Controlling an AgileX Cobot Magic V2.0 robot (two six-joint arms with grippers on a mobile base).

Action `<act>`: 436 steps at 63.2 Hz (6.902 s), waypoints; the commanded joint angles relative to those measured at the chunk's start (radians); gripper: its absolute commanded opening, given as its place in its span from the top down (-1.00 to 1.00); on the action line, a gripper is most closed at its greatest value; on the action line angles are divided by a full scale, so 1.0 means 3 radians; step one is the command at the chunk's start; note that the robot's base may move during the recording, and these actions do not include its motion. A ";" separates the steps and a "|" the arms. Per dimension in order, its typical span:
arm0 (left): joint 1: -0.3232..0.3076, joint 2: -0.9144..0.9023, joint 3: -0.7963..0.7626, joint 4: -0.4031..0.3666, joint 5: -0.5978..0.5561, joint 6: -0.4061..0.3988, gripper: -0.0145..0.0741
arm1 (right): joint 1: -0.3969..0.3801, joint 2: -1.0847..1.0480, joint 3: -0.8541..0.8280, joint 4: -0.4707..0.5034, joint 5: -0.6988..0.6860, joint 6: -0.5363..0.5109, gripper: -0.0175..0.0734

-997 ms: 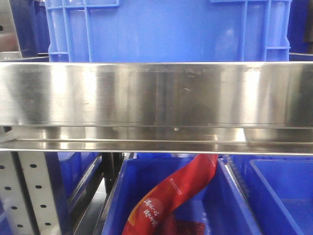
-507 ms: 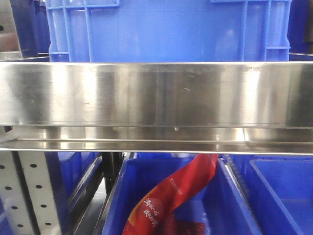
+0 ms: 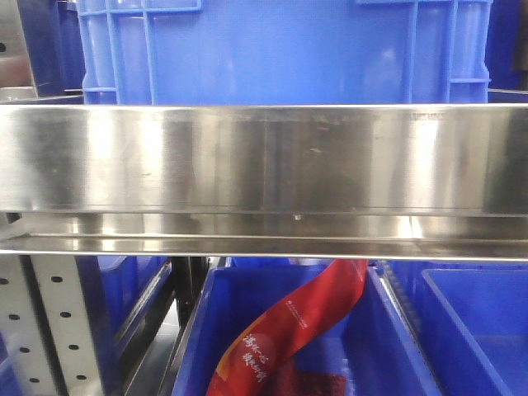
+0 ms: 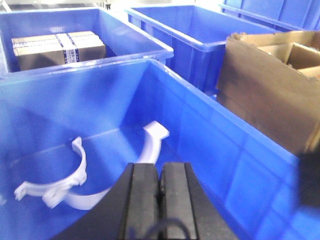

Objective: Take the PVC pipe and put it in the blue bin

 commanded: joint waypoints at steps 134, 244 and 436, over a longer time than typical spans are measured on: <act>0.0350 -0.2596 0.3208 -0.0012 -0.1859 -0.0003 0.92 | -0.0250 -0.2149 0.2613 -0.0205 -0.1889 0.0002 0.99; 0.0350 -0.2596 0.3208 -0.0012 -0.1859 -0.0003 0.92 | -0.1424 -0.4461 0.5064 -0.0615 -0.1968 0.0341 0.99; 0.1513 -0.5074 0.5797 0.0397 -0.2067 -0.0003 0.92 | -0.1424 -0.4461 0.5064 -0.0615 -0.1987 0.0341 0.99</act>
